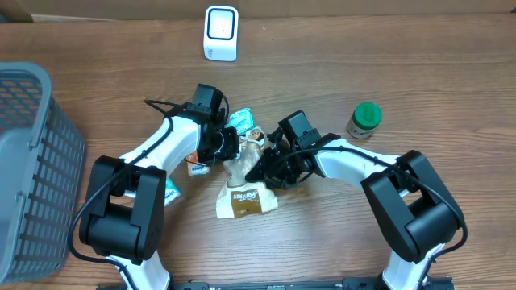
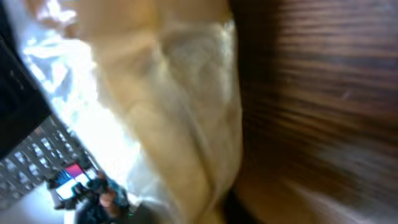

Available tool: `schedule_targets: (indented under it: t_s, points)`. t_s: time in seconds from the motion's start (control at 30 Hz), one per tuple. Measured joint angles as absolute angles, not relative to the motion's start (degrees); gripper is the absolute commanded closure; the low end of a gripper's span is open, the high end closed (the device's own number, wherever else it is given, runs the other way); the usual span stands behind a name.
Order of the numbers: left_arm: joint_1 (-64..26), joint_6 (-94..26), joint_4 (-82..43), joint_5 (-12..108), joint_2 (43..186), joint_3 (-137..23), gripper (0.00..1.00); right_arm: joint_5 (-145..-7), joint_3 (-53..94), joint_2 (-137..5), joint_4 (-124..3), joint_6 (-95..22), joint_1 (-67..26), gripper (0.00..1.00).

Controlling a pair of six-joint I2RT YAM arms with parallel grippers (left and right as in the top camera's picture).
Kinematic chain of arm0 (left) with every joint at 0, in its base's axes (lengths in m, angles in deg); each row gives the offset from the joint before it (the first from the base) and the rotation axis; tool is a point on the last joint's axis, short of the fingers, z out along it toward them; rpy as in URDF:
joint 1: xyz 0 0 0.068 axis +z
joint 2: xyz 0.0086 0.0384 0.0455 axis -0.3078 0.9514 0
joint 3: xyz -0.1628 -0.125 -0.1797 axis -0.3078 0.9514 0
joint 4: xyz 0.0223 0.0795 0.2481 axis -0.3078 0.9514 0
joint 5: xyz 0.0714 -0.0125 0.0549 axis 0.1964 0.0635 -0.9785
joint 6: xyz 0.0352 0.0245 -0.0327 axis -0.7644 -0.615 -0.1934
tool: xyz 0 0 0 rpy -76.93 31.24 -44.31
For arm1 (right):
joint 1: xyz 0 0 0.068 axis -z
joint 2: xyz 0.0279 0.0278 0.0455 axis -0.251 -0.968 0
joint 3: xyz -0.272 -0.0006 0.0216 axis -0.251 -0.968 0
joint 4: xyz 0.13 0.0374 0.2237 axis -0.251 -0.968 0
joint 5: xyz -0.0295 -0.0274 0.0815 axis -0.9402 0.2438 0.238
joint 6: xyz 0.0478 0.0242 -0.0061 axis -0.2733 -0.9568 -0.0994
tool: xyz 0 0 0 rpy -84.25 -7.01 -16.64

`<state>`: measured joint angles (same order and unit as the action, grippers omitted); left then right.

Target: Scan the item barcode

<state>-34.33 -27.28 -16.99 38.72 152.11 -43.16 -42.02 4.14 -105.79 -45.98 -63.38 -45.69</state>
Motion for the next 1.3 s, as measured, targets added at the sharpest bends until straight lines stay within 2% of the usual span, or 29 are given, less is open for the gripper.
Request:
schedule_targets:
  t_s: [0.17, 0.37, 0.67, 0.93, 1.1, 1.3]
  points:
    - [-34.3, -27.3, -17.1, 38.7, 152.1, -43.2, 0.96, -41.1, 4.1, -105.8, -45.8, -63.6, -45.2, 0.95]
    - [-34.3, -27.8, -14.9, 38.8, 152.7, -44.8, 0.96, -39.0, 4.1, -105.8, -46.5, -58.5, -43.7, 0.96]
    - [-32.6, -30.9, 1.0, 35.3, 155.2, -54.3, 0.96, -39.6, 4.1, -102.3, -53.5, -50.2, -41.7, 0.96]
    - [-28.4, -33.1, 14.1, 33.5, 154.2, -73.4, 0.96, -40.7, 4.1, -99.9, -57.4, -43.5, -40.4, 0.96]
    - [-23.4, -35.8, 21.5, 35.9, 152.6, -84.0, 0.96, -40.8, 4.7, -90.8, -59.6, -38.7, -40.1, 0.96]
    - [-17.0, -38.3, 25.1, 39.4, 151.2, -86.3, 0.96, -40.6, 8.9, -74.6, -62.3, -36.6, -36.3, 0.96]
